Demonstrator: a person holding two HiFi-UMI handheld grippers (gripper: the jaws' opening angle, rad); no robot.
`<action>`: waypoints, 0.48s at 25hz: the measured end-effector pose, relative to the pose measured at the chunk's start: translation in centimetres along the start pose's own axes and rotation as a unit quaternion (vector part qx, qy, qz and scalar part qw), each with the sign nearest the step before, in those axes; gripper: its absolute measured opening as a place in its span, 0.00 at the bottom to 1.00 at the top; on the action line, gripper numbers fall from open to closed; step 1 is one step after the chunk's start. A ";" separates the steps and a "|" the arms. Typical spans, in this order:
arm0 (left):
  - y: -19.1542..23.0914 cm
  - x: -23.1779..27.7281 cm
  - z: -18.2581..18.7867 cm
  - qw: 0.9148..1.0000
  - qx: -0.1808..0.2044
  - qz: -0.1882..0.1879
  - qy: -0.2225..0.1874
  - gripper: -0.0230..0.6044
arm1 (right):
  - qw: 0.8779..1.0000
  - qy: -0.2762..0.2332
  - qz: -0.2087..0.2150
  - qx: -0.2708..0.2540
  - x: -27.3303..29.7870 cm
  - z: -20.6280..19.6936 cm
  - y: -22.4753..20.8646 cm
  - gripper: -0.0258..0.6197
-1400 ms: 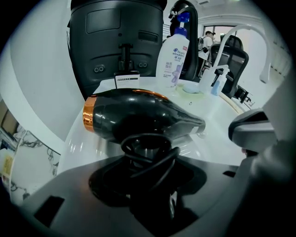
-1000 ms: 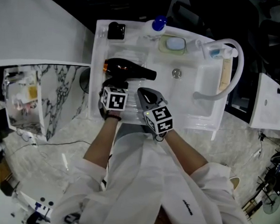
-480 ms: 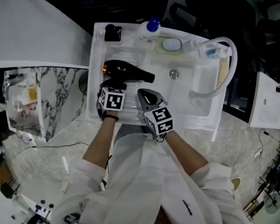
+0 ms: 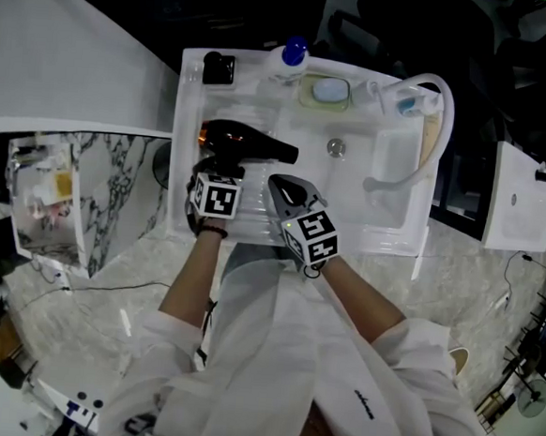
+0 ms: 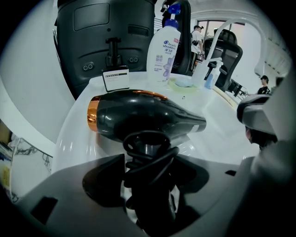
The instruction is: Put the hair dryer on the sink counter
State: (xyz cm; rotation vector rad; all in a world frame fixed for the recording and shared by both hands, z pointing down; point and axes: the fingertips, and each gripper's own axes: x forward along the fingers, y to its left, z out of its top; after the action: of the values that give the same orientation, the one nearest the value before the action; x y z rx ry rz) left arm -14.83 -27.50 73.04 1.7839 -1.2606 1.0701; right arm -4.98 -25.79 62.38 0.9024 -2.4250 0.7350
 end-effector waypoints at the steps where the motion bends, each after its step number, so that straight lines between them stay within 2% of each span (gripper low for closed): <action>1: -0.1 -0.1 0.1 1.000 0.002 -0.001 -0.002 0.51 | 1.000 -0.001 0.000 -0.001 -0.1 0.1 0.0 0.07; 7: -0.4 -2.5 0.7 1.000 0.017 0.003 -0.017 0.52 | 1.000 -0.012 -0.003 -0.004 -1.2 1.1 0.0 0.07; 12: 0.2 -6.8 2.2 0.997 0.016 0.018 -0.072 0.52 | 1.000 -0.029 -0.003 -0.010 -2.7 2.7 0.2 0.07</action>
State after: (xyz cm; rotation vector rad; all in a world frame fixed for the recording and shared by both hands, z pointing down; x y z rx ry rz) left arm -15.75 -26.90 65.93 1.8966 -1.3741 1.0016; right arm -3.87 -26.08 58.70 0.9362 -2.4748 0.6897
